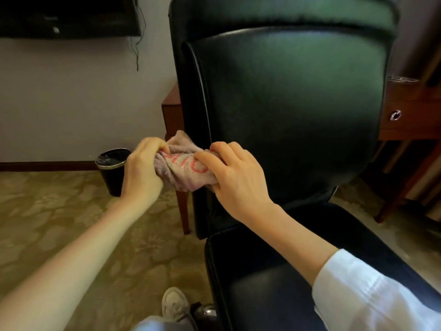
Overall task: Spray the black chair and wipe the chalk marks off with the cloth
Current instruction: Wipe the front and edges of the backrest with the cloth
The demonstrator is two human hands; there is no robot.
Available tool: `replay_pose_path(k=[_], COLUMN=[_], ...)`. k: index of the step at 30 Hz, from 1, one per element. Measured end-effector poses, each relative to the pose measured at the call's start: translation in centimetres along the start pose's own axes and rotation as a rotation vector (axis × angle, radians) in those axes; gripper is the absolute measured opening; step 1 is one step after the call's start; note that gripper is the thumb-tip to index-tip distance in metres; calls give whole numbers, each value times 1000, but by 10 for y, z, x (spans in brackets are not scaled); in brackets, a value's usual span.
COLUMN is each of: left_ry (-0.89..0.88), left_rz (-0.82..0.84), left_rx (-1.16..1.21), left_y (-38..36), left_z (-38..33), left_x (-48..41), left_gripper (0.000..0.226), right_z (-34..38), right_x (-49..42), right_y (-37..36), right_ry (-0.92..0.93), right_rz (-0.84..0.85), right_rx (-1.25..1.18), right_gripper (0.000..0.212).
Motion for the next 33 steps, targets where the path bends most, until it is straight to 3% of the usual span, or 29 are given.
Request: replay_pose_path(k=[3,7,18,26,29,33], left_ry=[75,67,153,177,172,169], left_rz=[167,135,100,337,362,359], left_rx=[65,175,238,424,437,436], left_y=[-33,-47,-59,-95,-97,-93], left_z=[16,14,35,44,41,37], left_x=[-2,9,-20,-28,-28,-25], left_gripper=[28,13,10,15,11,23], right_z=[8,1,9,-11,-18,-17], right_x=[2,12,0,4,9,12], right_y=[-8,-12,-22,-27,-28,-27], right_ry=[72,90,134,83,82,71], right_rz=[34,35,30,62,76,64], right_rx=[42,37,92,61,58,27], right_gripper=[31,32,30,31,35,37])
Point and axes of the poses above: each hand's wrist, its own x-axis away from the middle knuckle, its own y-axis out of the back of the hand, z = x × y, the point moved 9 cm from there along -x, towards the middle knuckle, and after that the axes turned 11 degrees about z, right-handed, at the moved point
